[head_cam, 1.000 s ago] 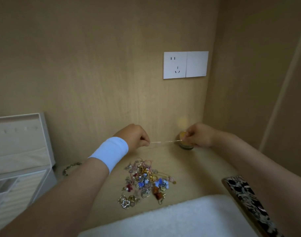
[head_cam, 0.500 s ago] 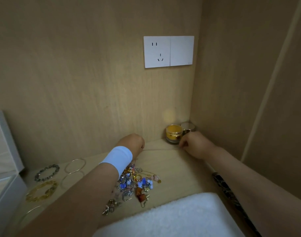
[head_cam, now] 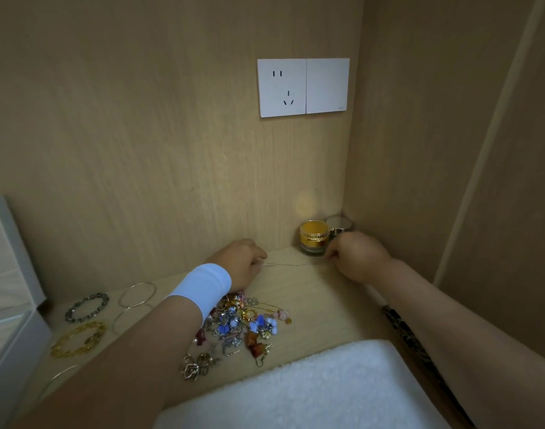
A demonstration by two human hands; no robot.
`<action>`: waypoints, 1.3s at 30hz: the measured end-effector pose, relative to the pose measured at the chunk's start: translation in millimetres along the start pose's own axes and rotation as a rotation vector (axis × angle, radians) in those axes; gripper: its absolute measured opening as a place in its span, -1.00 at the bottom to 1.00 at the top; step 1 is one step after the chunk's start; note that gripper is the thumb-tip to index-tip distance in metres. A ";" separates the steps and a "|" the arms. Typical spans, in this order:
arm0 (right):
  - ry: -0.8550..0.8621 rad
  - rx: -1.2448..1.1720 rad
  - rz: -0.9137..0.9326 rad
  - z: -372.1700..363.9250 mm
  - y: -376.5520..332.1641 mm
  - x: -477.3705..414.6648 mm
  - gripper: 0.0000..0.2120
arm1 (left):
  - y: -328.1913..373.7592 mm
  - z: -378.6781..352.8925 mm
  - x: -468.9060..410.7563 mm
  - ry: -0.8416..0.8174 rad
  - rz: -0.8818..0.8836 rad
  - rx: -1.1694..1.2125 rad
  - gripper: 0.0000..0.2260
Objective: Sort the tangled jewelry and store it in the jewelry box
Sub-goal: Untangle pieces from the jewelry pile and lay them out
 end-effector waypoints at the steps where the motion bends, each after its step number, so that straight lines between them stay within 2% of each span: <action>1: 0.015 -0.002 0.006 3.5 -6.6 0.0 -0.69 | -1.5 6.0 3.9 0.029 0.007 0.039 -0.74; 6: 0.042 -0.192 0.164 19.5 -66.3 -0.3 -0.78 | -18.9 33.2 32.2 0.097 0.098 0.123 -0.74; 8: -0.041 -0.284 0.196 18.8 -91.7 -0.6 -0.80 | -26.1 36.3 47.2 0.081 0.136 0.124 -0.73; 11: -0.180 -0.224 0.189 7.5 -120.4 -1.0 -0.80 | -36.5 28.7 70.8 -0.011 0.163 0.113 -0.71; 15: -0.195 -0.194 0.129 -5.9 -133.0 5.7 -0.78 | -41.1 9.7 91.3 -0.127 0.138 0.081 -0.64; 24: -0.362 -0.314 0.148 6.4 -132.3 15.8 -0.78 | -44.0 26.2 109.0 -0.042 0.171 0.181 -0.79; 30: -0.099 -0.270 0.121 1.8 -141.3 -13.9 -0.82 | -40.9 33.9 90.7 0.144 0.284 0.370 -0.78; 36: -0.142 -0.263 0.110 -23.3 -155.1 -44.0 -0.81 | -51.0 15.4 77.3 0.124 0.354 0.401 -0.78; 39: -0.140 -0.198 0.131 -24.9 -156.6 -50.2 -0.91 | -54.6 9.6 73.2 0.107 0.330 0.401 -0.78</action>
Point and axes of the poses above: each hand's wrist, its own x-axis away from the middle knuckle, its own z-axis out of the back of the hand, y = z × x, the point moved 1 cm from there along -x, towards the middle knuckle, and after that the axes turned 6 degrees about z, right-handed, at the moved point
